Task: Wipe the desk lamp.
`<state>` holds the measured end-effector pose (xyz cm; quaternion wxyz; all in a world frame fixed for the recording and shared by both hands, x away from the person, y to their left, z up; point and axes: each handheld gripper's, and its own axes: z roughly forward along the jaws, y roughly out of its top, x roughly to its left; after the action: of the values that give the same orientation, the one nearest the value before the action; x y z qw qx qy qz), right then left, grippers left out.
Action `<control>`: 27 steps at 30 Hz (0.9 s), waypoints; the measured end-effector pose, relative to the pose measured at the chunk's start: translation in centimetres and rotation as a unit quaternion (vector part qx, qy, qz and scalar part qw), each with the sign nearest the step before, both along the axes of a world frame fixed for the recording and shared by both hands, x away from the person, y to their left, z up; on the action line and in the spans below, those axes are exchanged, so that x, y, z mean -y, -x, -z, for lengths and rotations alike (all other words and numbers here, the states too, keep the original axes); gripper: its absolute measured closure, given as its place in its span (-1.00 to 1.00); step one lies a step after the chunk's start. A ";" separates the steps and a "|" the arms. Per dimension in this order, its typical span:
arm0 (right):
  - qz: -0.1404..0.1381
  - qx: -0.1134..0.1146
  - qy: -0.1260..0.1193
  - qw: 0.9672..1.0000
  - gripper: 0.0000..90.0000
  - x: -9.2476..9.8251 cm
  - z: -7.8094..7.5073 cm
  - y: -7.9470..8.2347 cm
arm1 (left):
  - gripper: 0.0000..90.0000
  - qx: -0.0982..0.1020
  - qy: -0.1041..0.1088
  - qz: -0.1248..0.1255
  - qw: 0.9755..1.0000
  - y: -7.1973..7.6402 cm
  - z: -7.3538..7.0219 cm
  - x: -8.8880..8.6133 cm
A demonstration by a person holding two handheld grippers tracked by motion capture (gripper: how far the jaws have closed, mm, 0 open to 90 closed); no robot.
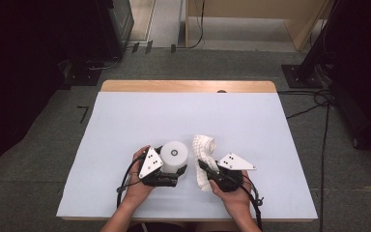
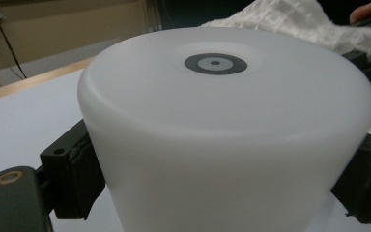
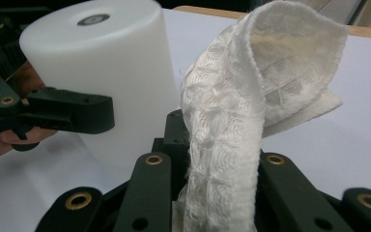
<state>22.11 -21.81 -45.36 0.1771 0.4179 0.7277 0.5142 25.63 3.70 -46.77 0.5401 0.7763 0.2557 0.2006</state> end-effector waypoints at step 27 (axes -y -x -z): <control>0.013 0.006 0.004 1.000 0.68 0.6 0.1 0.0 | -1.00 -0.013 -0.009 -0.199 0.980 2.7 1.0 2.9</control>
<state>22.14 -22.45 -45.44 0.1897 0.4237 0.7233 0.5112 22.92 0.82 -47.74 0.4786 0.7172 0.4107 0.2964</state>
